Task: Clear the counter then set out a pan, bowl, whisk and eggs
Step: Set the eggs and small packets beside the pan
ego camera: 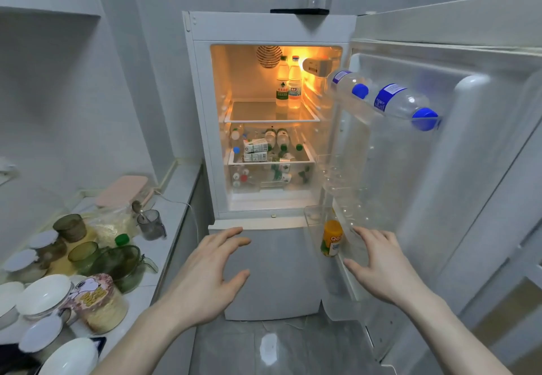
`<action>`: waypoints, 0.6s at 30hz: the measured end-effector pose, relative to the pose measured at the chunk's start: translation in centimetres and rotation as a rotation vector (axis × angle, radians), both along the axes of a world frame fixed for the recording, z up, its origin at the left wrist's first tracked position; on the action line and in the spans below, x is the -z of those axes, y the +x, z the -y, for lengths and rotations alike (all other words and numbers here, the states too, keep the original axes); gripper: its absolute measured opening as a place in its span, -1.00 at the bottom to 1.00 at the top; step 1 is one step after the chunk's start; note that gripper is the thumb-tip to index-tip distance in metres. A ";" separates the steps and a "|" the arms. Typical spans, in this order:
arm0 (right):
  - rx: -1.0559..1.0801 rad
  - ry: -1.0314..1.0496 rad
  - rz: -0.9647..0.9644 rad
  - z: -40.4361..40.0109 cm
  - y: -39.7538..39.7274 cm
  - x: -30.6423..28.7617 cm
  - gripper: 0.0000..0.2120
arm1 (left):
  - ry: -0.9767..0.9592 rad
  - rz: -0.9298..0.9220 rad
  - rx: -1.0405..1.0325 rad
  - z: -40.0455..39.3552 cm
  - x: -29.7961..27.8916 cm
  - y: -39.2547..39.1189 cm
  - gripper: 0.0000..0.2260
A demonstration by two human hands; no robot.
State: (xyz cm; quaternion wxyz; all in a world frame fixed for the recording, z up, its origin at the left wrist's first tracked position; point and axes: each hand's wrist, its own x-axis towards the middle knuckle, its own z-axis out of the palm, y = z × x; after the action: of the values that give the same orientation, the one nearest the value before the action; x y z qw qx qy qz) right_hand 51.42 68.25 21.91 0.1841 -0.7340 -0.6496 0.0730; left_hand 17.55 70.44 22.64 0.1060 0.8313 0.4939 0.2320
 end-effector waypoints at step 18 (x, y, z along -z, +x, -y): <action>-0.206 -0.036 -0.038 -3.7 -9.4 0.4 -0.02 | -0.020 -0.011 -0.083 0.1 0.9 -4.0 -0.53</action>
State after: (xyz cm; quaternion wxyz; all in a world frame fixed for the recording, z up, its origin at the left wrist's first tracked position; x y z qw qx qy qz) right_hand 42.02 71.99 21.52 0.1746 -0.6650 -0.7166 0.1172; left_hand 13.57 70.37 21.71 0.1018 0.8103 0.5307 0.2268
